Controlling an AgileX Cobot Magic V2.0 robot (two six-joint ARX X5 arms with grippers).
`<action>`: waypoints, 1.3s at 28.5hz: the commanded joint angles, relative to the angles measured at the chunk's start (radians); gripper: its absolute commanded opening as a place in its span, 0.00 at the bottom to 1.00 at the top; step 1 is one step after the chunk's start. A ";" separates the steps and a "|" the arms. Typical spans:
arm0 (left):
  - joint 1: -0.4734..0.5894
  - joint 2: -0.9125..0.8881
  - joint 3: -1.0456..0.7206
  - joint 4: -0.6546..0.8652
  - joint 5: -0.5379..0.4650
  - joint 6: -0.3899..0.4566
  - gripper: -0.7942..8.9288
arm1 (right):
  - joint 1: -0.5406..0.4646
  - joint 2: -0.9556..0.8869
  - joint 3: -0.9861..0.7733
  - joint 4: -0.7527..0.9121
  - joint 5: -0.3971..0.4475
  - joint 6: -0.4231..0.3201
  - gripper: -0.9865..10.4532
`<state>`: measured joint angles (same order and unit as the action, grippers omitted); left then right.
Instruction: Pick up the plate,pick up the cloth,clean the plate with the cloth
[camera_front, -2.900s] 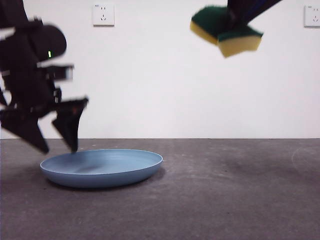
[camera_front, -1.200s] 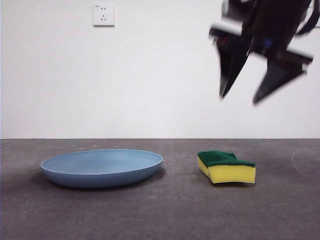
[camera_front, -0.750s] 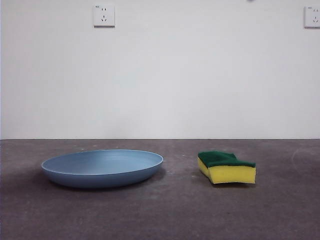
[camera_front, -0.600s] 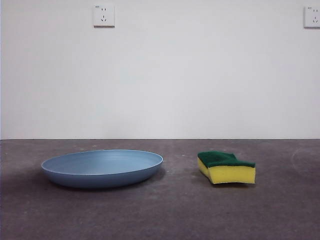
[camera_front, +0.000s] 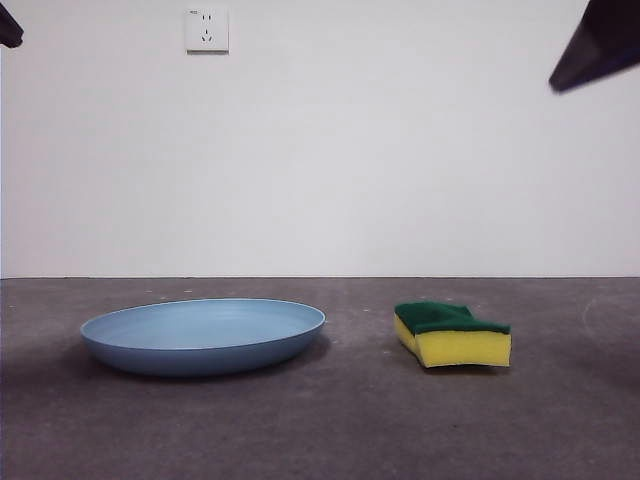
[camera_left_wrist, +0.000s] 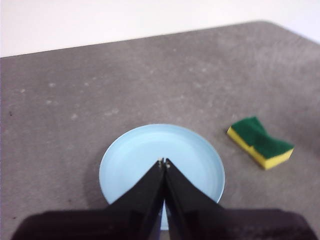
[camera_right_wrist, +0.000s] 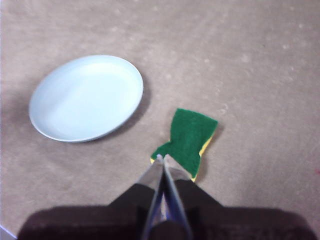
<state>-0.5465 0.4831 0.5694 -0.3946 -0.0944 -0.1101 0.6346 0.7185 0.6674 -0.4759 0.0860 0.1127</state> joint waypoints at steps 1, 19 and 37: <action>-0.003 0.004 0.001 0.012 -0.006 -0.051 0.08 | 0.000 -0.005 -0.003 0.016 0.000 0.014 0.09; 0.008 -0.011 0.000 0.010 -0.056 0.092 0.08 | 0.000 -0.006 -0.003 0.015 -0.001 0.013 0.09; 0.384 -0.401 -0.449 0.224 0.022 0.129 0.08 | 0.001 -0.006 -0.003 0.015 -0.002 0.014 0.09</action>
<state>-0.1722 0.0929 0.1448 -0.1848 -0.0753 0.0078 0.6346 0.7139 0.6674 -0.4706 0.0822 0.1169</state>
